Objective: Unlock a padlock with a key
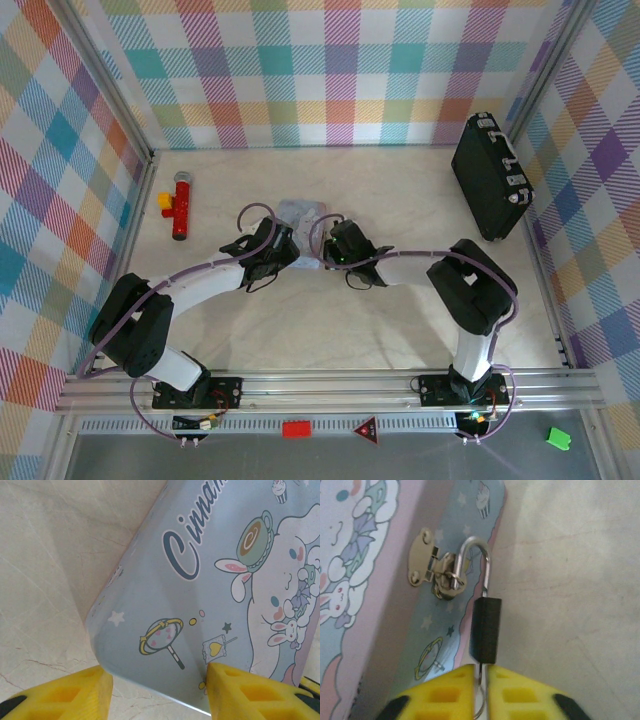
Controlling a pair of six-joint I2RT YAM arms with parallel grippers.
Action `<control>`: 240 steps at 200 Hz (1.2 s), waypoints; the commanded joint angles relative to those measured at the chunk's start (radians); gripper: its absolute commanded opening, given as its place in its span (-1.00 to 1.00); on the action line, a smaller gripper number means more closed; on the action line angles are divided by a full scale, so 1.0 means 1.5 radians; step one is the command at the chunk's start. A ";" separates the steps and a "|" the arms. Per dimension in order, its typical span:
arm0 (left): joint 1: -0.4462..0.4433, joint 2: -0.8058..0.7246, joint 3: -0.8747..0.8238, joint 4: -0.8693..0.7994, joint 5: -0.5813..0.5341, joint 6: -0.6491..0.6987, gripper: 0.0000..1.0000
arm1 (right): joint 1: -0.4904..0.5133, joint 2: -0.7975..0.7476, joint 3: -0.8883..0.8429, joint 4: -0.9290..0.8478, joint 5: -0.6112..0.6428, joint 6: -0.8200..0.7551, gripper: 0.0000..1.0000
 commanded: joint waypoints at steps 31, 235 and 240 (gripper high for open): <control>-0.003 0.008 -0.031 -0.077 0.005 0.010 0.03 | -0.068 -0.068 -0.092 0.093 -0.157 0.041 -0.33; 0.086 -0.031 -0.062 -0.069 0.021 0.083 0.02 | -0.126 0.114 0.037 0.095 -0.412 -0.086 -0.21; 0.086 -0.031 -0.062 -0.068 0.021 0.082 0.02 | -0.124 0.116 0.036 0.098 -0.412 -0.085 -0.21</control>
